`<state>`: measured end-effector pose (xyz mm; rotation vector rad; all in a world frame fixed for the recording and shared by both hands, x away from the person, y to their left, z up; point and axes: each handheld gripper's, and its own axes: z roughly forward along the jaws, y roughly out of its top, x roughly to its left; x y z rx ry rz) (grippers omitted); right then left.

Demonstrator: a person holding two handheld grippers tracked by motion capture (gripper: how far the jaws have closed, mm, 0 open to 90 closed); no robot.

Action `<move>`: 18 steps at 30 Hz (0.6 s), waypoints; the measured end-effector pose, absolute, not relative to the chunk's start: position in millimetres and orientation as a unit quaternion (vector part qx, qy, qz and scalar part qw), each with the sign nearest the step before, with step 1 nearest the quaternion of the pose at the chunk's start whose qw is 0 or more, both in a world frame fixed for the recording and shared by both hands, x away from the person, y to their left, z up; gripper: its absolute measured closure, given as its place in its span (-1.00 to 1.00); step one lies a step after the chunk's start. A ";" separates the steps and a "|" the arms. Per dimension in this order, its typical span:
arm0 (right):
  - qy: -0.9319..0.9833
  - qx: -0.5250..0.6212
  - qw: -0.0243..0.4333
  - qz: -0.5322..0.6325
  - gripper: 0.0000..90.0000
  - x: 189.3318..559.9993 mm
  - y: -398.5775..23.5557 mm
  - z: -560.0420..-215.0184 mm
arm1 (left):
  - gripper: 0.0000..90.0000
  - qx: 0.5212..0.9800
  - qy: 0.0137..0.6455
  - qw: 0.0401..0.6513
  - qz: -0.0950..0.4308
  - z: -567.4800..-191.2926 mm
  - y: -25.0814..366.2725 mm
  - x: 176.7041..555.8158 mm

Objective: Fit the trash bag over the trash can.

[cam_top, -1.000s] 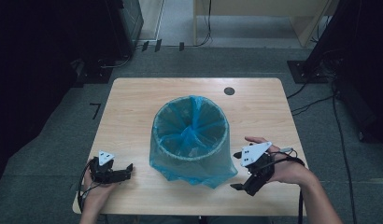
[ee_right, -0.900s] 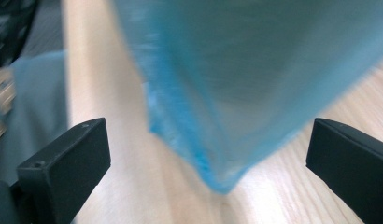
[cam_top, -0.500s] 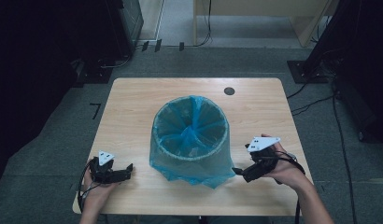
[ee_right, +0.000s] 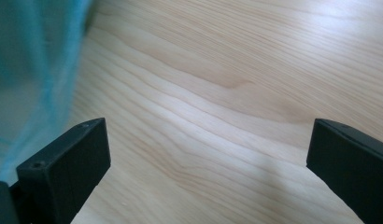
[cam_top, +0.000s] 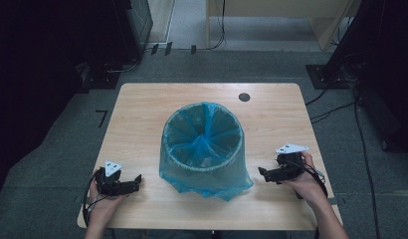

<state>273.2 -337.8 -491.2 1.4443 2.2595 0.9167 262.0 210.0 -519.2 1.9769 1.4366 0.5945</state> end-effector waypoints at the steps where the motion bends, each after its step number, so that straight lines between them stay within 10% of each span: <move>1: 0.785 0.509 0.156 0.318 -1.00 272.8 -341.0 -492.7 | -1.00 0.748 0.543 0.308 0.225 -519.2 210.0 262.0; 18: 0.745 0.592 0.180 0.249 -1.00 257.9 -393.3 -513.6 | -1.00 0.747 0.544 0.308 0.225 -519.3 209.9 261.9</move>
